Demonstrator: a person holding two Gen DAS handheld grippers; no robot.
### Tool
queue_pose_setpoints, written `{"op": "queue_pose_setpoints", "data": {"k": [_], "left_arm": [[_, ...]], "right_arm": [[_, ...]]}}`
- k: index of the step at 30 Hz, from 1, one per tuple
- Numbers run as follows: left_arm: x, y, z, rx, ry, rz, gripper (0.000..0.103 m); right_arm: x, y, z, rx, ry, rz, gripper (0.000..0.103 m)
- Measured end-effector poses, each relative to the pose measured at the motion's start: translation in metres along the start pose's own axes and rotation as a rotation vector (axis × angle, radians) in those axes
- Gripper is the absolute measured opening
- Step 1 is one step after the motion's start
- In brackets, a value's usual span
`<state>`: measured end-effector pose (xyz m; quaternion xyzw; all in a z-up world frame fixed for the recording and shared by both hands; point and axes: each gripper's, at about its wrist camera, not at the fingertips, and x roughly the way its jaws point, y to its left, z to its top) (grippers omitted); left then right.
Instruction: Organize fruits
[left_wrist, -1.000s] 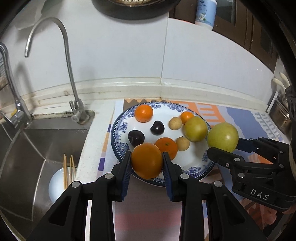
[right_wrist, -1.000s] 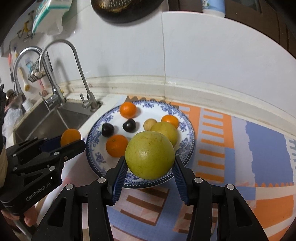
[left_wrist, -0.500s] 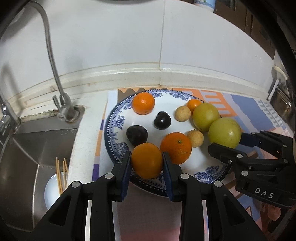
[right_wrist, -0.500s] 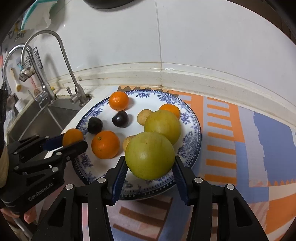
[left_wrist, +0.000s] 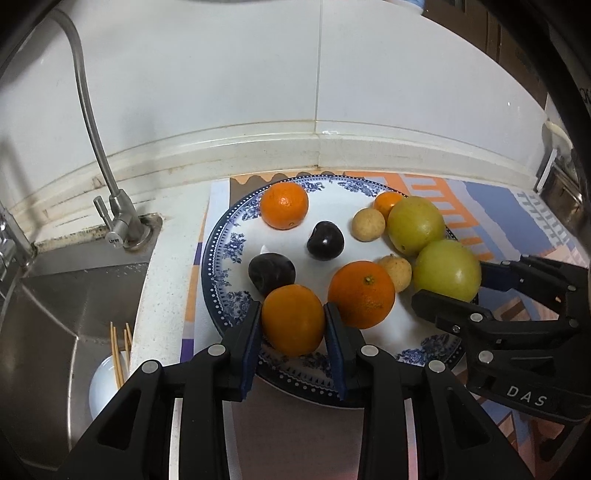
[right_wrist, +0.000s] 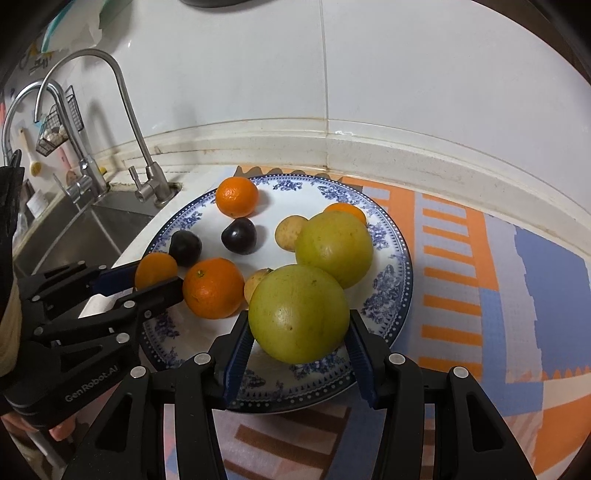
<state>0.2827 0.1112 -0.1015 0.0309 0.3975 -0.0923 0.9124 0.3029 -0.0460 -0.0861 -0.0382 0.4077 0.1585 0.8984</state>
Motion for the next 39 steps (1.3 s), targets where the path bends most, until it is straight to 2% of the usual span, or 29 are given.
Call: {"op": "queue_pose_setpoints", "data": {"k": [3, 5, 11, 14, 24, 33, 39], "left_arm": [[-0.003, 0.001, -0.001, -0.003, -0.007, 0.015, 0.057], [-0.006, 0.001, -0.001, -0.003, -0.006, 0.021, 0.058], [-0.028, -0.005, -0.005, -0.001, -0.033, 0.080, 0.065], [-0.042, -0.010, -0.008, 0.002, -0.044, 0.097, 0.065], [-0.120, -0.043, -0.017, -0.041, -0.112, 0.176, 0.067], [-0.187, -0.074, -0.039, -0.088, -0.172, 0.175, 0.083], [-0.222, -0.097, -0.056, -0.069, -0.221, 0.188, 0.089]], "right_arm": [[-0.004, 0.002, 0.000, -0.021, -0.022, -0.007, 0.060], [-0.009, 0.003, 0.001, -0.033, -0.043, -0.011, 0.064], [-0.026, 0.004, -0.001, -0.036, -0.083, -0.002, 0.065], [-0.041, 0.002, -0.006, -0.024, -0.108, -0.005, 0.065], [-0.104, -0.006, -0.031, 0.021, -0.165, 0.004, 0.065], [-0.177, -0.011, -0.064, 0.040, -0.225, -0.077, 0.076], [-0.224, -0.014, -0.089, 0.054, -0.263, -0.123, 0.082]]}}
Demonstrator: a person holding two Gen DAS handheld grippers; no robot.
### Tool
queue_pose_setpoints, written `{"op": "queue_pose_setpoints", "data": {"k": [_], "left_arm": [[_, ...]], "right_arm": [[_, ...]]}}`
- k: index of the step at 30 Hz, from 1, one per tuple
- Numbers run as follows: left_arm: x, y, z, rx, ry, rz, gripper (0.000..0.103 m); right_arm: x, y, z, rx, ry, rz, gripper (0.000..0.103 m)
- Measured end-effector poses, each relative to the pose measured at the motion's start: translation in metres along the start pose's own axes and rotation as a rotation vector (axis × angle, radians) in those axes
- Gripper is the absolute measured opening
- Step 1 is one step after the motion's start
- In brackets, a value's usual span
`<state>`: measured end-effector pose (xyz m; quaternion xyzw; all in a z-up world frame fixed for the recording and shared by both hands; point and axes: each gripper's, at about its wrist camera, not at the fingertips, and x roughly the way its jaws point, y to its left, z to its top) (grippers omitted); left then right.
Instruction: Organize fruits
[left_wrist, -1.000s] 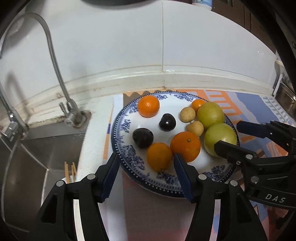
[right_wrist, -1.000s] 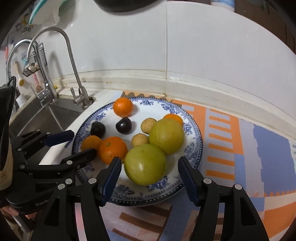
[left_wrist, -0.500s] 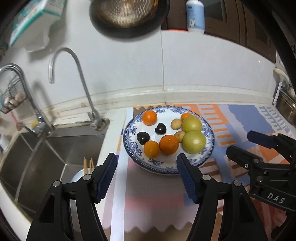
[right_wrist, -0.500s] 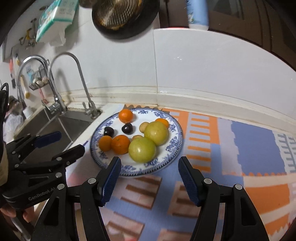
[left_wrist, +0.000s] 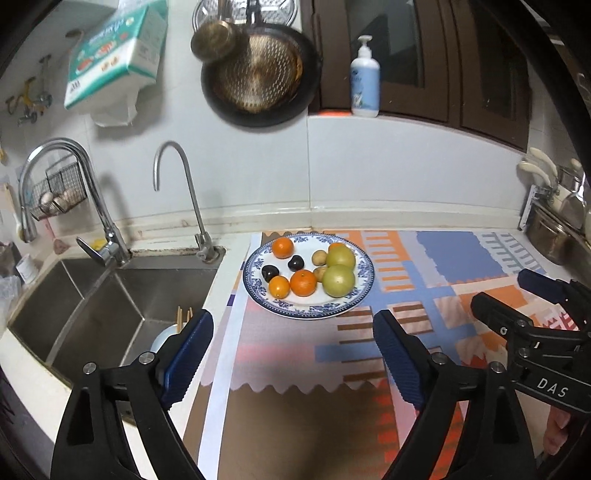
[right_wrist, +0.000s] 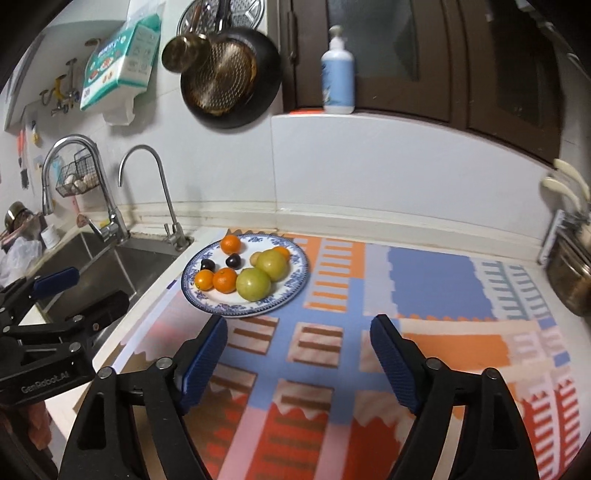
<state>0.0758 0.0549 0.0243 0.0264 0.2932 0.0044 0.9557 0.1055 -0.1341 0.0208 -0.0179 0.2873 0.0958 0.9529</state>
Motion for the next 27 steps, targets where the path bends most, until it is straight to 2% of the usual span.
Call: {"op": "queue_pose_setpoints", "data": {"k": [8, 13, 27], "left_arm": [[-0.050, -0.020, -0.010, 0.043, -0.070, 0.013, 0.098], [-0.074, -0.029, -0.016, 0.053, -0.091, 0.002, 0.099], [-0.114, -0.043, -0.024, 0.042, -0.127, -0.051, 0.101]], "right_arm": [[-0.049, -0.010, -0.022, 0.019, -0.019, -0.032, 0.083], [-0.075, -0.019, -0.033, 0.042, -0.031, -0.055, 0.083], [-0.127, -0.027, -0.049, 0.053, -0.072, -0.074, 0.083]]}}
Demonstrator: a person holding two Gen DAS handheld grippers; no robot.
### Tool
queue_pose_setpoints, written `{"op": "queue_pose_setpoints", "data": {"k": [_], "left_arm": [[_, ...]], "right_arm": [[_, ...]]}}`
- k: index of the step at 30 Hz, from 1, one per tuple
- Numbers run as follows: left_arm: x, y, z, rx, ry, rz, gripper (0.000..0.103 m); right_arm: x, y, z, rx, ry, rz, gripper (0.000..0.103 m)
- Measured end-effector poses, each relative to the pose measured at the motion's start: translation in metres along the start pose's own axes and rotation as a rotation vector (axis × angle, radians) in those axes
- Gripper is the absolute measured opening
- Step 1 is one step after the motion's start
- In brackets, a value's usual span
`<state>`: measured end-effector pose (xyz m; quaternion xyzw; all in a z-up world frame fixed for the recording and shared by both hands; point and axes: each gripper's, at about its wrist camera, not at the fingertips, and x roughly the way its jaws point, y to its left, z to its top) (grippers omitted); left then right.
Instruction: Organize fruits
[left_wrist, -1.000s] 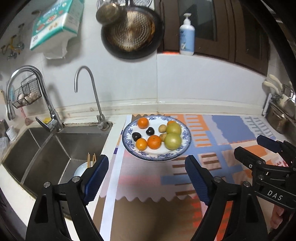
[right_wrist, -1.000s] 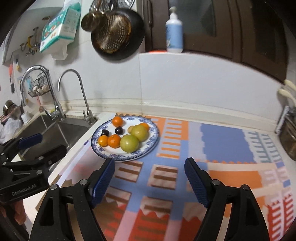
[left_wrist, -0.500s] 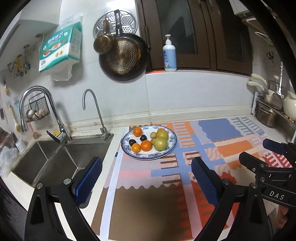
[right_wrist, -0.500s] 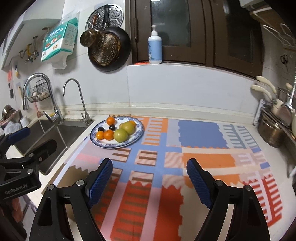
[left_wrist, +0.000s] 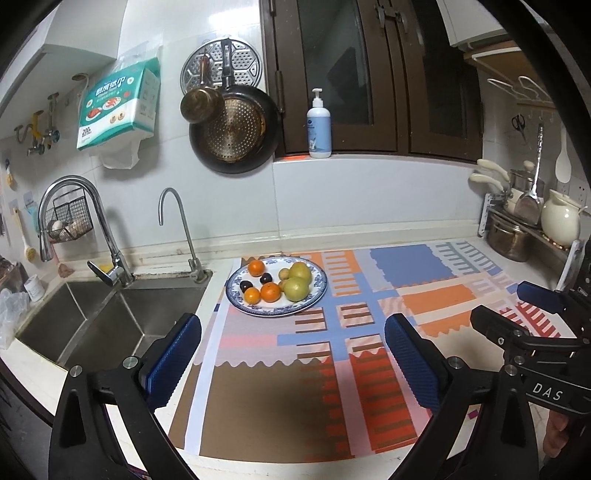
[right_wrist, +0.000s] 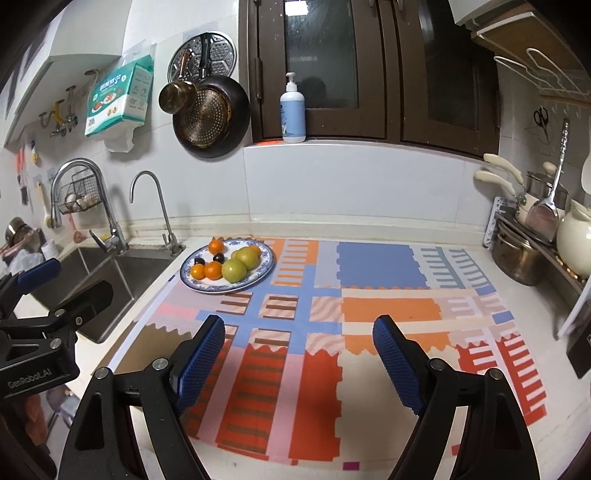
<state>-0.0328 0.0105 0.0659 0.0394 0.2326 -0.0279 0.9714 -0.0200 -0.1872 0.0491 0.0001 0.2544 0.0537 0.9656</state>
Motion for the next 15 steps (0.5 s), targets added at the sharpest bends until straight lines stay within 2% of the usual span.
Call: {"op": "queue_pose_setpoints", "data": {"k": [15], "left_arm": [[-0.014, -0.004, -0.003, -0.012, -0.009, -0.005, 0.103]], "right_arm": [[-0.018, -0.003, -0.003, 0.011, -0.023, -0.004, 0.083]]}}
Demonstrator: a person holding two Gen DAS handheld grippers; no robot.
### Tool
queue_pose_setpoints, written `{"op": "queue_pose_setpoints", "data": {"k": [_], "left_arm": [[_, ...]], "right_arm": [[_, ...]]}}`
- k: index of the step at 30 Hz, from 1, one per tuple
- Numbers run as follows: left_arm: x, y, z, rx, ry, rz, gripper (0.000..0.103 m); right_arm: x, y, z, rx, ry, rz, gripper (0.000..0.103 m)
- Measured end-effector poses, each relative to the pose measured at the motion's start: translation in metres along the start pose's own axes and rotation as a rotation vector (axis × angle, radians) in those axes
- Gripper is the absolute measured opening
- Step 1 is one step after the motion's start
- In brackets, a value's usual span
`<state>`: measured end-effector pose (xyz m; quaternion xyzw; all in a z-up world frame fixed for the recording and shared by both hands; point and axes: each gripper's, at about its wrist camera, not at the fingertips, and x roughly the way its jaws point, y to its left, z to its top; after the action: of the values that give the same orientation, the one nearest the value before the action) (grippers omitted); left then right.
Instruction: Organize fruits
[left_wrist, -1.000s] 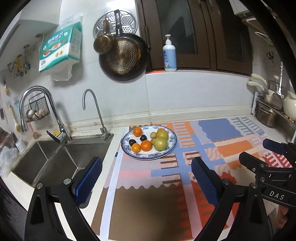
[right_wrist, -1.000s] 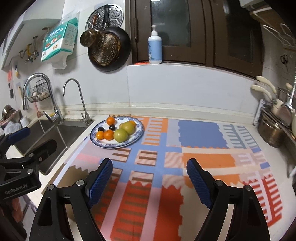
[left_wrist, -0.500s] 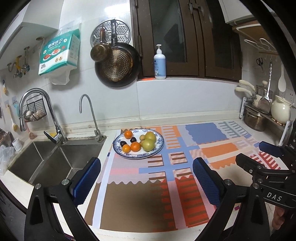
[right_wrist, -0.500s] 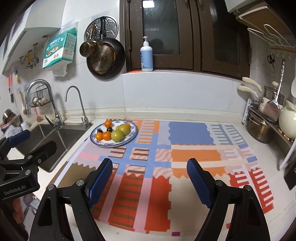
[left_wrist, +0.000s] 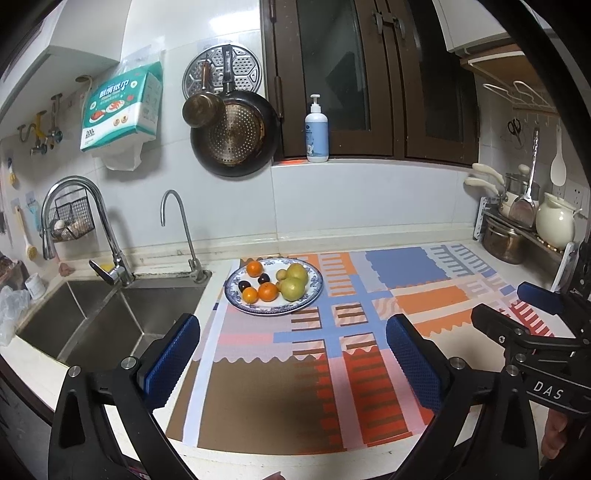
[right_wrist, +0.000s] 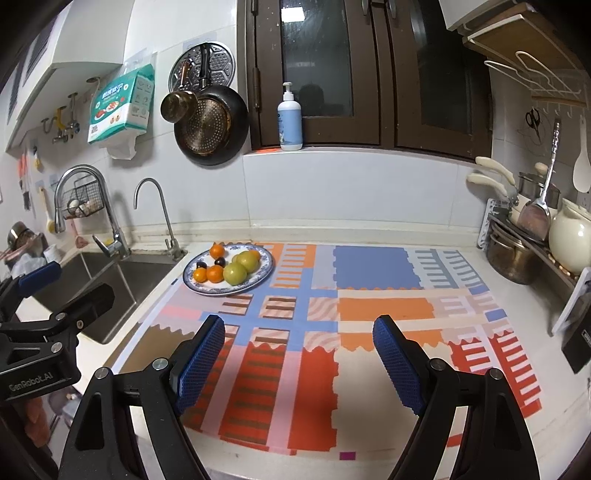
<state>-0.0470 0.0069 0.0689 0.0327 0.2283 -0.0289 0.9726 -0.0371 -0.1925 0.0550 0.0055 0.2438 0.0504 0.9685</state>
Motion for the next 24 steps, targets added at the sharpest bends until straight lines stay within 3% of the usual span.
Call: {"op": "queue_pose_setpoints", "data": {"k": [24], "left_arm": [[-0.0025, -0.0087, -0.0003, 0.021, -0.010, 0.010, 0.103]], "right_arm": [[-0.0038, -0.0056, -0.0026, 0.017, 0.003, -0.001, 0.083]]}}
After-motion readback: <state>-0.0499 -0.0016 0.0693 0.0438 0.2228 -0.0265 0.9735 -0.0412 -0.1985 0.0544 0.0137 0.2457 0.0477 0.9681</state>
